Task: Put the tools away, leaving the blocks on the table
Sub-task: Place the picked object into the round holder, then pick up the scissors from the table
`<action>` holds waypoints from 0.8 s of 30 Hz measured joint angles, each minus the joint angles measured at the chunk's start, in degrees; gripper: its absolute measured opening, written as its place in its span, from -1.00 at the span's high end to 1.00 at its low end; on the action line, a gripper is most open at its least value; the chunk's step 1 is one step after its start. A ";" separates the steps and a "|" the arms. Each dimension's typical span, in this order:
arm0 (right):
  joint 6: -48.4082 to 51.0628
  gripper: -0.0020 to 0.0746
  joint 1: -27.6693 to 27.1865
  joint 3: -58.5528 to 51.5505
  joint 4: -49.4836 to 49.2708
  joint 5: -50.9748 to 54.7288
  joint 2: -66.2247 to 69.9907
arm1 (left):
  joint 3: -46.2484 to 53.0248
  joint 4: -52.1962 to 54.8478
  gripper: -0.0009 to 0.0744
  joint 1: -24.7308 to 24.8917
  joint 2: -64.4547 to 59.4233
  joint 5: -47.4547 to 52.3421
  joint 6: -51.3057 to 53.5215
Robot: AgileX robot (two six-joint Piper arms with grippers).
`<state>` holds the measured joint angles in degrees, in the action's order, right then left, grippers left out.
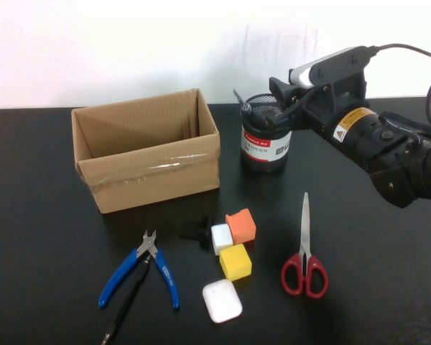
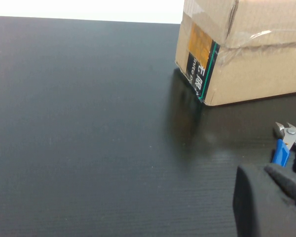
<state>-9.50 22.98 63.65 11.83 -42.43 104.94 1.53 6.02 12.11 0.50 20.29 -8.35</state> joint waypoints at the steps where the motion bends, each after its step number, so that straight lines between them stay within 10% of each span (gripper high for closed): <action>1: -0.17 0.34 0.00 0.00 0.31 0.25 -0.36 | 0.00 0.00 0.99 0.00 0.00 0.00 0.00; 7: -10.48 0.34 0.11 0.05 7.84 13.68 -6.58 | 0.00 0.00 0.99 0.00 0.00 0.00 0.00; 15: -18.08 0.34 8.76 7.47 23.59 57.37 -13.24 | 0.00 0.00 0.99 0.00 0.00 0.00 0.00; 24: -9.42 0.34 11.06 15.42 5.67 84.81 -8.14 | 0.00 0.00 0.99 0.00 0.00 0.00 0.00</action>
<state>-18.92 34.04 79.08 17.50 42.38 96.80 1.53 6.02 12.11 0.50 20.29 -8.35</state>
